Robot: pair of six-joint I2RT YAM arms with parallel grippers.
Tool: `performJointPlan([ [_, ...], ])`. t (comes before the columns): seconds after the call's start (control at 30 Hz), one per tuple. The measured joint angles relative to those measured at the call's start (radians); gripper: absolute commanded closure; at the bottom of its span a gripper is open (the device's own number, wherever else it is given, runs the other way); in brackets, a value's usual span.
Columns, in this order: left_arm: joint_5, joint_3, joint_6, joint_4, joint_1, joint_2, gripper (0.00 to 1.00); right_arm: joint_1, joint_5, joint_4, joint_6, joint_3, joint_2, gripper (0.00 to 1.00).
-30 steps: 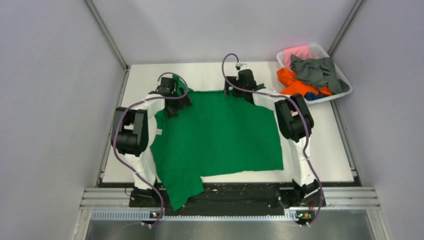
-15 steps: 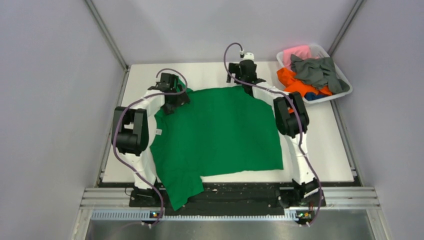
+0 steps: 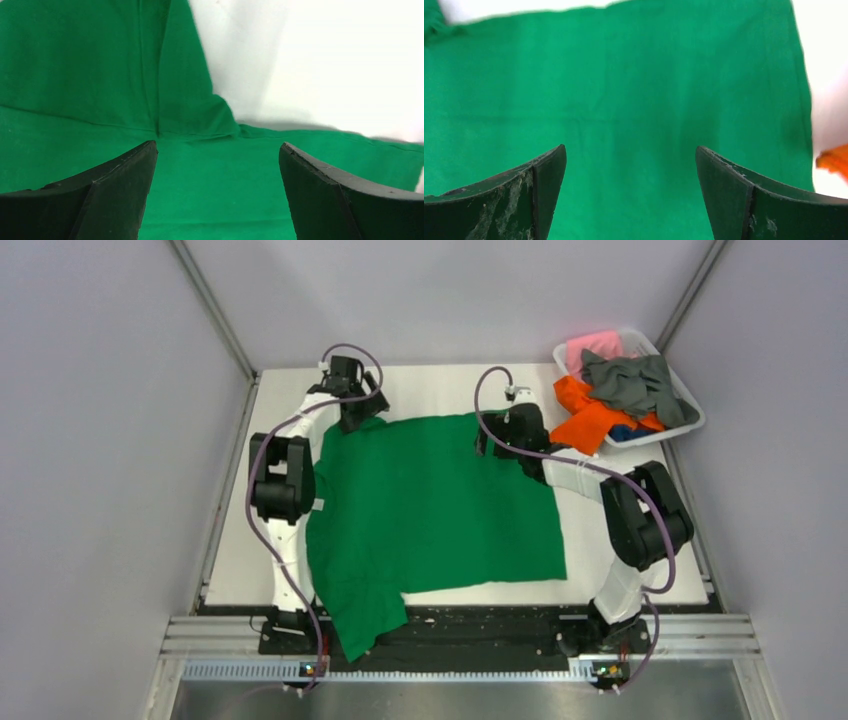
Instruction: Fold and stack the t-shirts
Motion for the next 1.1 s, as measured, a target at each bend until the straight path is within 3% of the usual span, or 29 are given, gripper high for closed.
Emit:
performJointPlan([
  [0.23,-0.022,0.002,-0.018,-0.016,0.000,0.050,0.05,0.003,-0.012,-0.048,0.008,-0.051,0.000,0.02],
  [0.37,-0.024,0.011,-0.040,0.004,0.000,0.076,0.13,0.003,-0.024,-0.050,0.008,-0.051,0.002,0.02],
  [0.77,-0.104,0.157,-0.095,0.071,0.001,0.195,0.53,0.003,-0.021,-0.075,0.000,-0.051,0.030,0.02],
  [0.93,-0.111,0.209,-0.100,0.071,0.002,0.235,0.78,0.003,-0.010,-0.079,-0.004,-0.051,0.034,0.02],
  [1.1,-0.104,0.234,-0.106,0.092,0.005,0.259,0.67,0.003,-0.003,-0.085,-0.008,-0.051,0.039,0.02],
])
